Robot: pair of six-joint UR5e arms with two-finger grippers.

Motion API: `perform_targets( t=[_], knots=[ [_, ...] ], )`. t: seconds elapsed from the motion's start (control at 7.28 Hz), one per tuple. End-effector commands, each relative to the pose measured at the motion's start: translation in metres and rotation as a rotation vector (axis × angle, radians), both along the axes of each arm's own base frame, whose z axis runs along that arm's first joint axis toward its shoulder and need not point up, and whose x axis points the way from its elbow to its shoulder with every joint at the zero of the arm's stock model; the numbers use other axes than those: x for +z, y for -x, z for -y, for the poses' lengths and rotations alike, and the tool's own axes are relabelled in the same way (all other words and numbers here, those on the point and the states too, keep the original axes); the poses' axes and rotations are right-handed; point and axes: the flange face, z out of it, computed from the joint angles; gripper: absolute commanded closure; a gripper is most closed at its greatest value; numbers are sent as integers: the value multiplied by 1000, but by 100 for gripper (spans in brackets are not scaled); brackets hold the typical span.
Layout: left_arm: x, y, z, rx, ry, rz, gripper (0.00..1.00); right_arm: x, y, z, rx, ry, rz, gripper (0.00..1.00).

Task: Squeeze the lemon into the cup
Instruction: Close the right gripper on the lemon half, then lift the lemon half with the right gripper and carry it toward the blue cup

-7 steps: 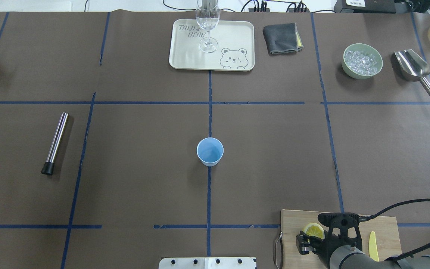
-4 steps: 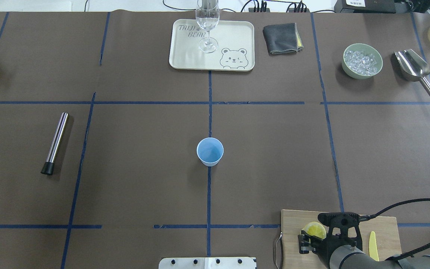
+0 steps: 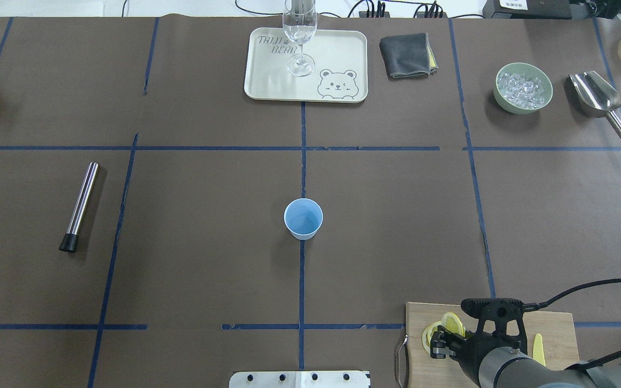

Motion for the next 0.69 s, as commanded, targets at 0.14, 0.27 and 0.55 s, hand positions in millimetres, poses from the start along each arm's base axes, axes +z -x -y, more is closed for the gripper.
perform_targets(
  t=[0.14,0.27,0.55],
  knots=[
    [0,-1,1,2,0,0,0,-10,-9,19,17,10,16,86],
    [1,-1,0,2,2,0,0,-25,-5,30,24,6,23,86],
    [0,-1,1,2,0,0,0,-94,25,49,37,38,4,86]
  ],
)
